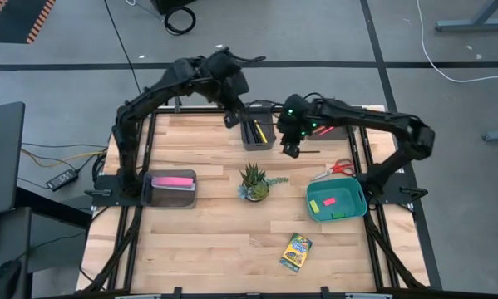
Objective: Sort crayons/erasers/pens/pencils in bins
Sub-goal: Put the brown pencil into the right black bin
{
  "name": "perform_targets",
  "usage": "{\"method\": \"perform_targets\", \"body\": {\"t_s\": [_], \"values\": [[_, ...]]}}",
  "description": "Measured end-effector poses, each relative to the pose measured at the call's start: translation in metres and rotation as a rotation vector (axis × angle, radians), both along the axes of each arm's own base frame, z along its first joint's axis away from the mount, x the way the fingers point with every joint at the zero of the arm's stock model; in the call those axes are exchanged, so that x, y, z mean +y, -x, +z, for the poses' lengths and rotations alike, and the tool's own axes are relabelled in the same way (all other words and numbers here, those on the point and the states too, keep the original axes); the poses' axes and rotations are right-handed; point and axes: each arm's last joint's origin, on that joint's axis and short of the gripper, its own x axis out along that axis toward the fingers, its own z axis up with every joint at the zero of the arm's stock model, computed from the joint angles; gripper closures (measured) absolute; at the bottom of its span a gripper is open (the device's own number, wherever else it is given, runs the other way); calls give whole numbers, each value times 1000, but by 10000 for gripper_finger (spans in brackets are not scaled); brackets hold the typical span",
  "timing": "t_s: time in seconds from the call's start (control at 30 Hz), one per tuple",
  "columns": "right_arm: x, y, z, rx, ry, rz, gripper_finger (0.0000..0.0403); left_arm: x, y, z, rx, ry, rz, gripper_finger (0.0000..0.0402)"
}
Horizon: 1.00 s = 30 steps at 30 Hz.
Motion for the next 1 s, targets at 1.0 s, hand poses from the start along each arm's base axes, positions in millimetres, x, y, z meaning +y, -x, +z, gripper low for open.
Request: {"method": "perform_targets", "body": {"t_s": [1.0], "values": [[-19,-35,-98,305,124,330,255,-78,119,-38,-475,103,331,372]]}}
